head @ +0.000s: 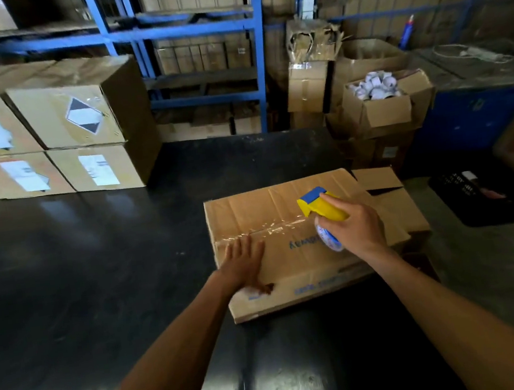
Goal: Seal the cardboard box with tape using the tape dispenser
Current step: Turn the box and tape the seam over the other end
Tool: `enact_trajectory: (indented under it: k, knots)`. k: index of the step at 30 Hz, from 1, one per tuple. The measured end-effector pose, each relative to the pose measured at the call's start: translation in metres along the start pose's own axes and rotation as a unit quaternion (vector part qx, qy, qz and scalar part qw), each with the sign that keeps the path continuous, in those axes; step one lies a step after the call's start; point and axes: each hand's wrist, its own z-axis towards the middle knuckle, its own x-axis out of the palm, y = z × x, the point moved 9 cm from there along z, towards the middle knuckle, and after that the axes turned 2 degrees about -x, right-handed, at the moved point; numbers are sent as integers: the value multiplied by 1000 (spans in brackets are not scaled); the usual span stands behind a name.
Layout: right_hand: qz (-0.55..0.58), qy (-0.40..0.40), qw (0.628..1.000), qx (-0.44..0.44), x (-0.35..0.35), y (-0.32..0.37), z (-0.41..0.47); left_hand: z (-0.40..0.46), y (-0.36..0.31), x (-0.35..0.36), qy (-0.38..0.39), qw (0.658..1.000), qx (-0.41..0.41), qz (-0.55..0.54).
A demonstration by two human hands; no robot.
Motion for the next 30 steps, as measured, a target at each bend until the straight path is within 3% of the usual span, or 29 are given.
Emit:
enact_trajectory:
  k: [2,6,9,13,16,20,23,30]
  knots:
    - [5,-3,1000,19,-8,-5,-3,7,2,-15,8,999,-29,18]
    - [14,-20,999,41,-23,-17,-10,20,-27,-16,5,997,-8,-76]
    - [4,-5,998,58,-23,-26,-13,23,-29,-13,27,998,32,-47]
    - [6,-4,998,66,-21,-28,-15,26,23,-20,81,996,47,2]
    - [14,-4,997,76,-19,-26,-12,22,41,-29,58,996,13,71]
    - [27,0,996,82,-10,-16,-4,14,-32,-22,4,998,63,-15]
    - [41,7,996,79,-5,-9,-5,10,-73,-10,-33,995,96,-10]
    - [53,12,991,120,-12,-20,-23,27,-32,-20,-10,986,126,107]
